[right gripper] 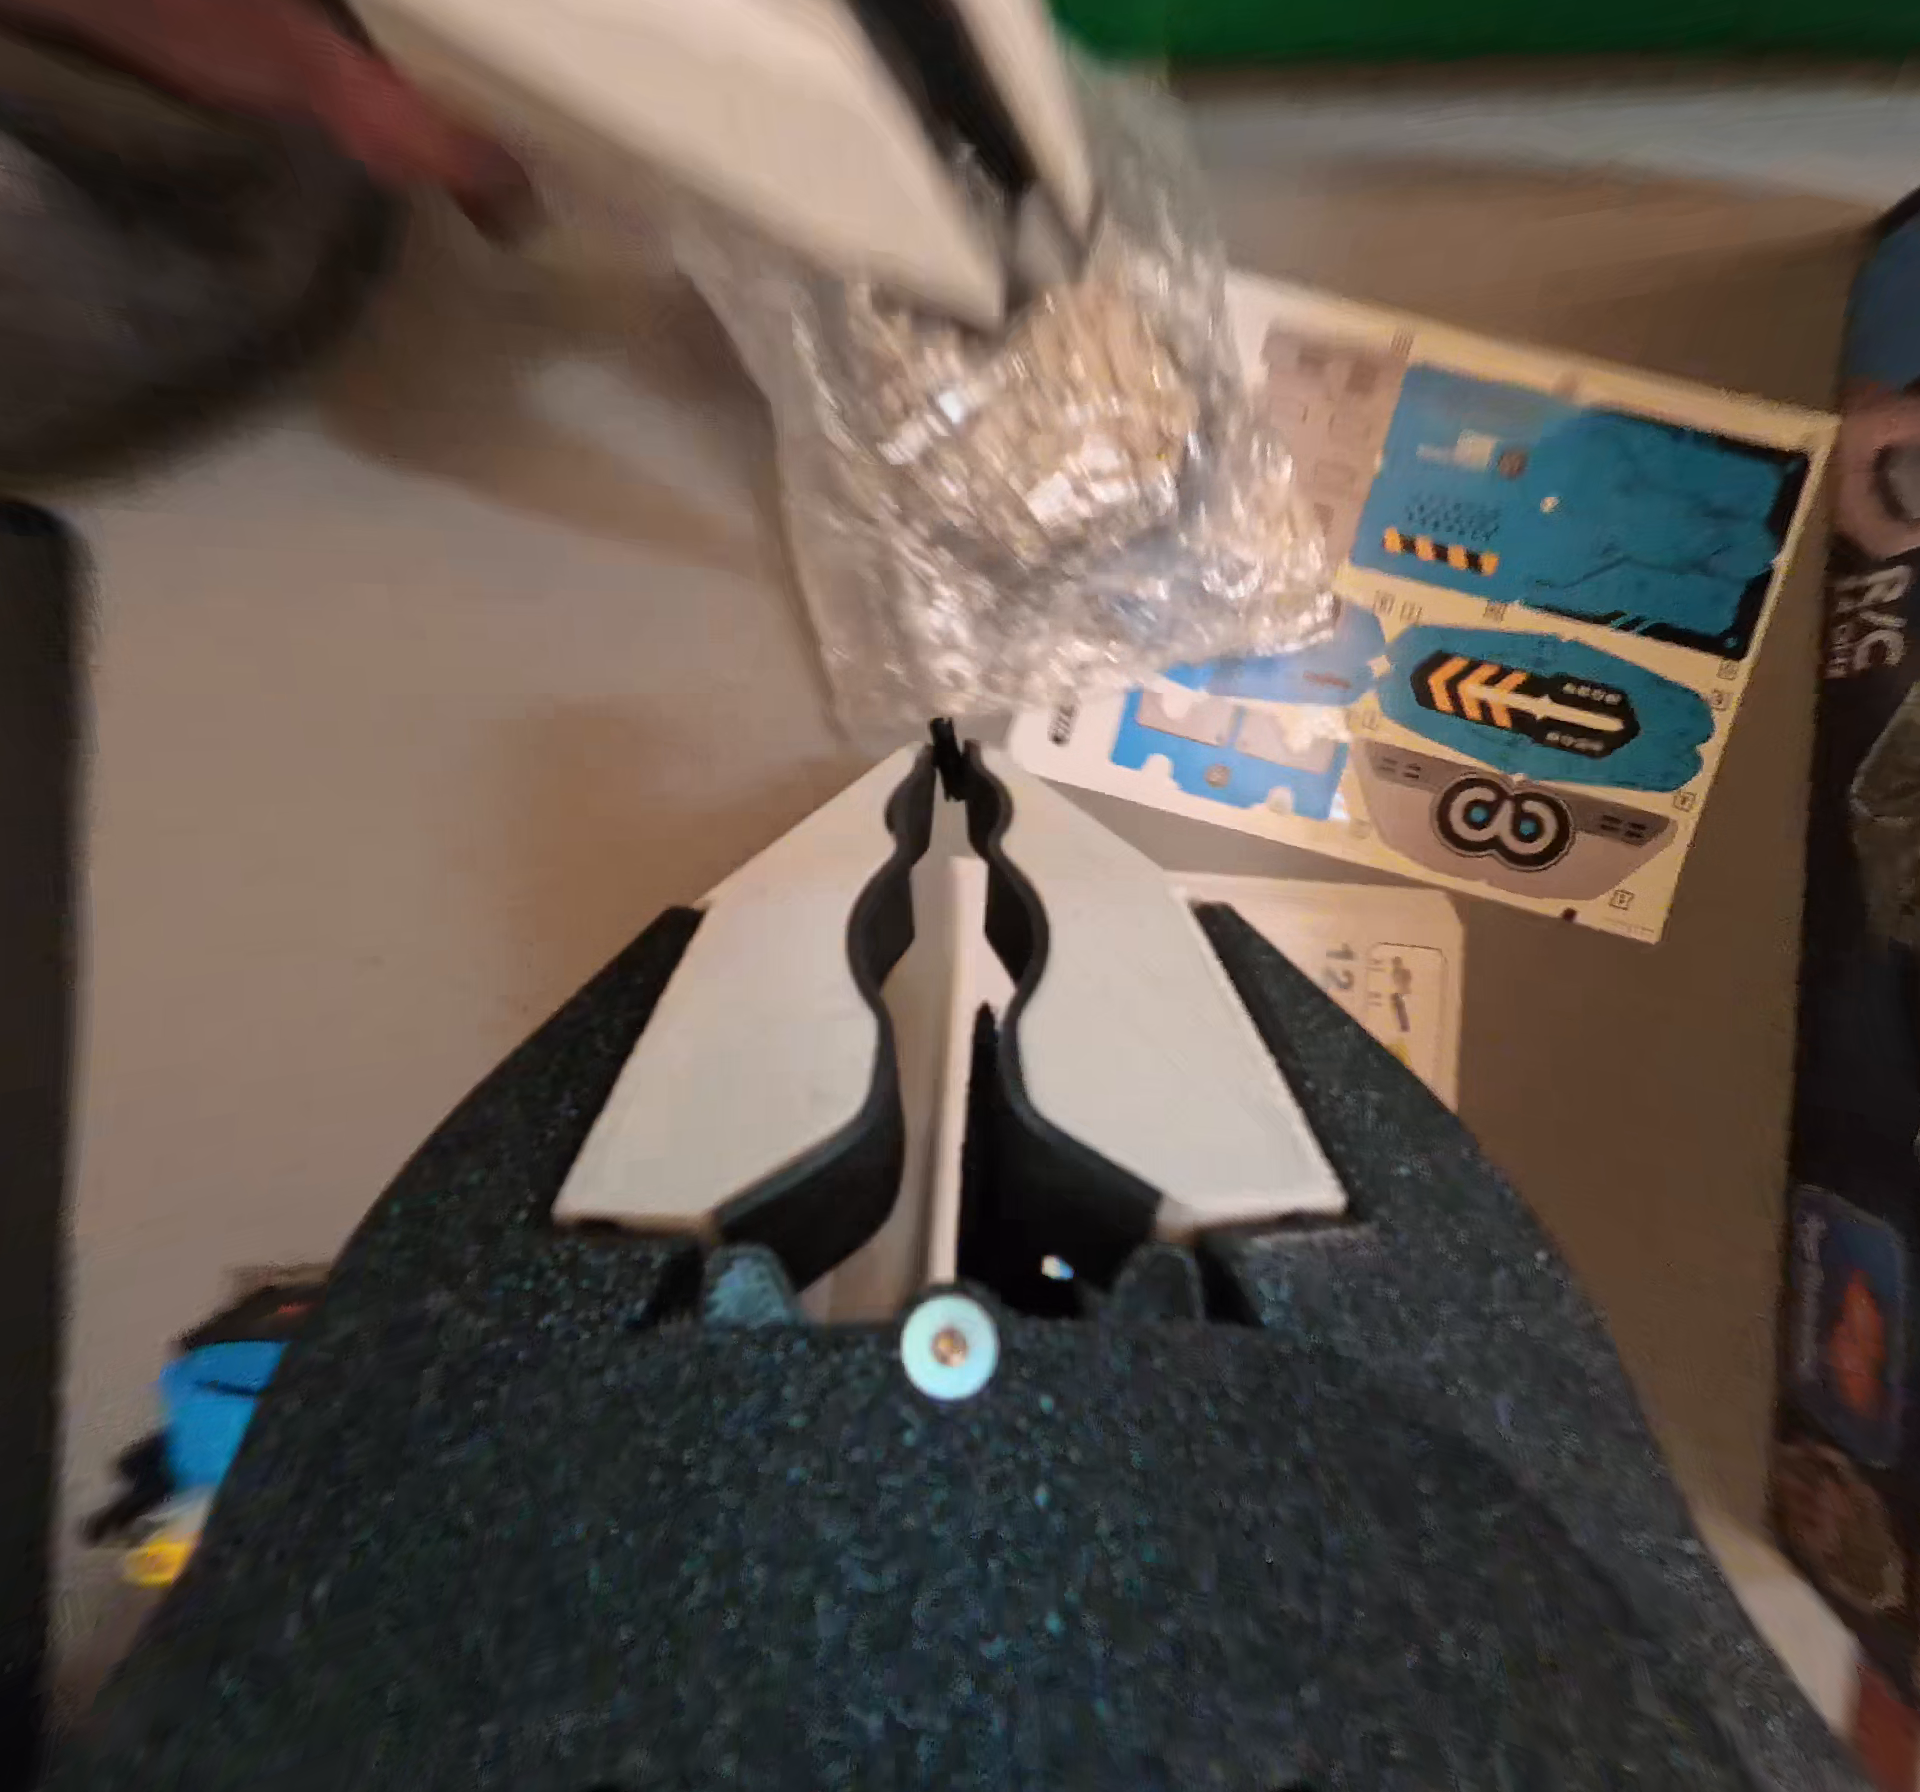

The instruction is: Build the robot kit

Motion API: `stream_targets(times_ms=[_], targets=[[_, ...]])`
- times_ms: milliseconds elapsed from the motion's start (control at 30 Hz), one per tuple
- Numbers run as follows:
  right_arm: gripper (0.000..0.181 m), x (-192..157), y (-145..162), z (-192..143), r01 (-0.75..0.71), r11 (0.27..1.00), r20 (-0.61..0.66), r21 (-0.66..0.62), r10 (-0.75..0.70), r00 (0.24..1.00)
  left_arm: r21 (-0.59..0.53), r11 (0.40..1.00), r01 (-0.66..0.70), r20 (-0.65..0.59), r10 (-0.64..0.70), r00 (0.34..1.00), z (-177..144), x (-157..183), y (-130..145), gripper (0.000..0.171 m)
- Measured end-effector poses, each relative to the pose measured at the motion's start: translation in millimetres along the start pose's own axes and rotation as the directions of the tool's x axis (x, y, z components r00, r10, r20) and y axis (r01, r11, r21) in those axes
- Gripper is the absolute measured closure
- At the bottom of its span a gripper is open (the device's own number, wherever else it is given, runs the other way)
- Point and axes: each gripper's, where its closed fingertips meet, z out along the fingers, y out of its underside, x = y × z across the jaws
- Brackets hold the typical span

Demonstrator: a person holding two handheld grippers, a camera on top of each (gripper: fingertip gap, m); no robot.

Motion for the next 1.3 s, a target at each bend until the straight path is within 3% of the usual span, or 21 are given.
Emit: stream_targets(times_ms=[100,200,267,400,567,800,967,1133,1300], targets=[[0.177,-35.7,-22.2,-51.9,-0.143,0.956,0.028,0.258,0.141,0.990,0.047,0.999,-0.027,-0.168,0.035,0.985,4.3,49.1,-3.4,0.164],[0.177,-77.7,-12.2,-91.3,-0.264,0.874,0.035,0.408,0.274,0.961,0.134,0.990,-0.041,-0.303,0.081,0.950,0.2,100.6,-9.7,0.165],[0.177,-105.1,-1.6,-105.0,-0.346,0.801,0.073,0.488,0.357,0.931,0.201,0.977,-0.076,-0.360,0.146,0.922,-5.3,134.2,-11.7,0.165],[0.177,-125.8,15.6,-113.6,-0.417,0.655,0.080,0.630,0.480,0.874,0.241,0.958,-0.153,-0.395,0.241,0.886,-7.7,172.9,-0.5,0.165],[0.177,-123.1,30.1,-108.7,-0.413,0.570,0.025,0.710,0.566,0.824,0.223,0.958,-0.179,-0.351,0.250,0.902,-2.8,172.4,6.6,0.165],[0.176,-119.2,35.9,-101.2,-0.313,0.619,-0.138,0.721,0.570,0.810,0.225,0.945,-0.238,-0.325,0.303,0.896,0.4,175.5,13.4,0.165],[0.177,-122.3,32.7,-103.3,-0.375,0.524,0.002,0.765,0.580,0.815,0.243,0.942,-0.231,-0.341,0.306,0.889,-2.5,177.4,11.3,0.165],[0.177,-130.0,36.6,-100.6,-0.518,0.431,0.238,0.739,0.552,0.799,0.303,0.794,-0.527,-0.218,0.596,0.773,-6.0,184.7,17.3,0.165],[0.177,-136.2,45.8,-94.0,-0.529,0.477,0.252,0.702,0.528,0.811,0.300,0.702,-0.646,-0.189,0.708,0.681,-5.6,191.8,27.9,0.165]])
